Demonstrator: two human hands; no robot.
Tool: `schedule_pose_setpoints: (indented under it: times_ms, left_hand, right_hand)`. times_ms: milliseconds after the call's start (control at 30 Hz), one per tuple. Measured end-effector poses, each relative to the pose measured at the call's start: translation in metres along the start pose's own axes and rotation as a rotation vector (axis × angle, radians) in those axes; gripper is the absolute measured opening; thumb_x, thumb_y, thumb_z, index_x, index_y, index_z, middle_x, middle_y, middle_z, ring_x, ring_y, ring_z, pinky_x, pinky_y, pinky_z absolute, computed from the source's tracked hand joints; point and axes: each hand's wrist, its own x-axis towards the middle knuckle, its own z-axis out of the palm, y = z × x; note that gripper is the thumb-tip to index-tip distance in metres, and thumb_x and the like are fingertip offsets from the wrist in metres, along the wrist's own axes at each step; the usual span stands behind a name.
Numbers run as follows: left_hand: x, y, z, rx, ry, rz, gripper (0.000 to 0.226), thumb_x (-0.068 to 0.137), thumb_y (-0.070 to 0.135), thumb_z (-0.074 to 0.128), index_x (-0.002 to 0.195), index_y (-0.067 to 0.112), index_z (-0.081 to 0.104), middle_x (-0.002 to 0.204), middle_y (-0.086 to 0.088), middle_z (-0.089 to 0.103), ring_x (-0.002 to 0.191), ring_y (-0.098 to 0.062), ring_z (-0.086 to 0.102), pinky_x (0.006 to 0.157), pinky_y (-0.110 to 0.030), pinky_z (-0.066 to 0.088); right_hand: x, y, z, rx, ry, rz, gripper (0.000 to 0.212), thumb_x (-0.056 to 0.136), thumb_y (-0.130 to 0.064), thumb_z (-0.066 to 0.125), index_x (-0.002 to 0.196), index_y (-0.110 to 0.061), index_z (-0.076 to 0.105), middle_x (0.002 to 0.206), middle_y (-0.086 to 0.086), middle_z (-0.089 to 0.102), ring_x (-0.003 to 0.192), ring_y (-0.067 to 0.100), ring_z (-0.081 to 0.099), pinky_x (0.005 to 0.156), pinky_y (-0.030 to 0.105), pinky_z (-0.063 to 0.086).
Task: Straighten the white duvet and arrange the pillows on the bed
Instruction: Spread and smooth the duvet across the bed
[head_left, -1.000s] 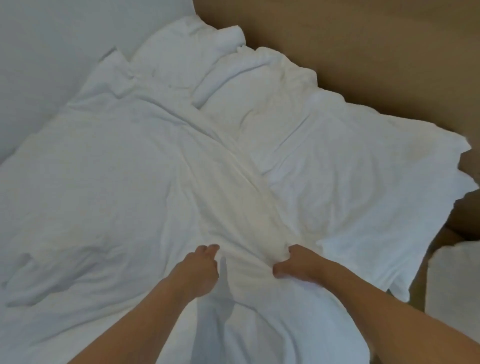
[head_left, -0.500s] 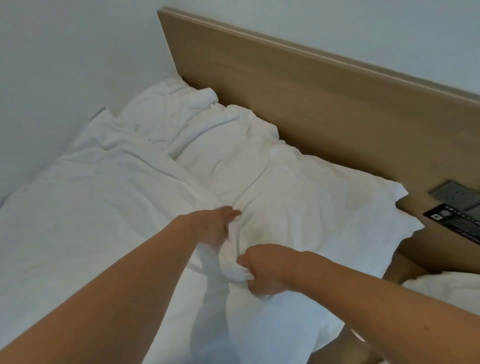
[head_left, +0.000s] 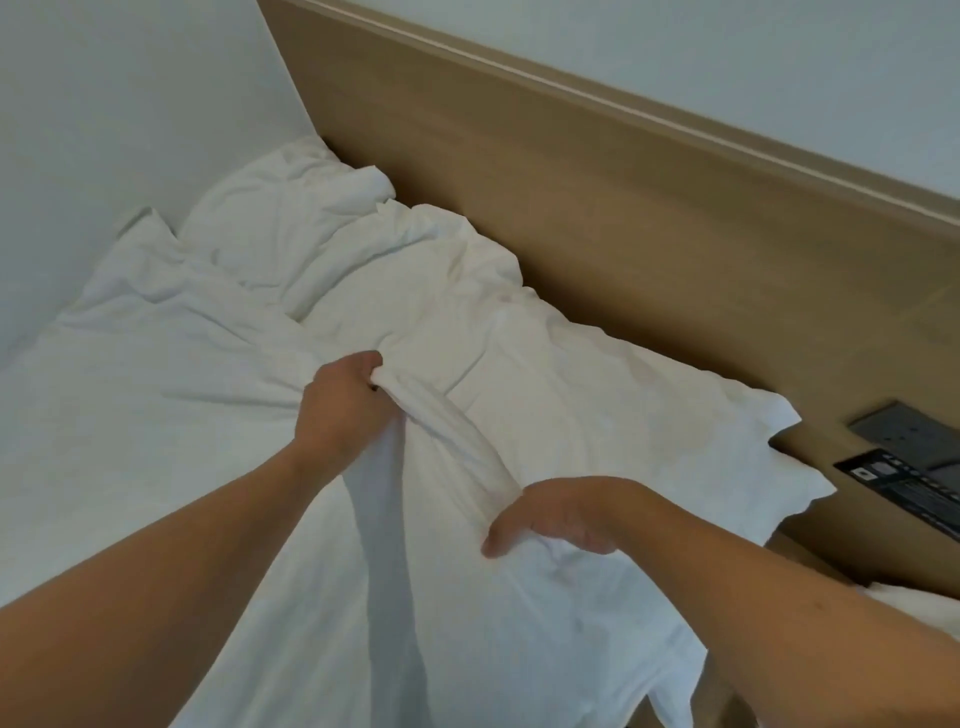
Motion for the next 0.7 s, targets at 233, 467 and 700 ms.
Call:
schedule_pose_setpoints:
  times_ms: [233,467,700]
  left_hand:
    - [0.094,0.136,-0.027,-0.275,0.341,-0.117,0.013,0.078,0.009,0.046,0.067,0.013,0.040,0.064,0.000,0.043,0.059,-0.016,0.036,0.049,-0.029,0.029]
    - [0.092,0.171,0.064,0.088,-0.033,0.053,0.058,0.081,0.012,0.056,0.133,0.026,0.034,0.146,-0.002,0.019,0.119,-0.035,0.045,0.099,-0.049,0.042]
    - [-0.061,0.091,0.185,0.526,-0.780,0.038,0.083,0.076,0.062,0.057,0.143,0.033,0.019,0.151,0.005,0.016,0.140,-0.024,0.019,0.105,-0.056,0.029]
  right_hand:
    - [-0.088,-0.049,-0.135,-0.119,0.482,-0.310,0.040,0.085,-0.043,0.065,0.112,-0.013,0.062,0.111,0.012,0.066,0.098,0.028,0.064,0.078,0.031,0.050]
    - [-0.032,0.030,-0.223,-0.234,0.868,-0.322,0.077,0.082,-0.051,0.066,0.145,-0.023,0.032,0.144,0.006,0.039,0.124,0.025,0.046,0.097,0.040,0.044]
    - [0.049,0.169,-0.185,-0.366,0.759,0.115,0.125,0.068,-0.071,0.066,0.152,-0.020,-0.011,0.161,0.000,-0.001,0.148,0.023,0.002,0.118,0.052,0.005]
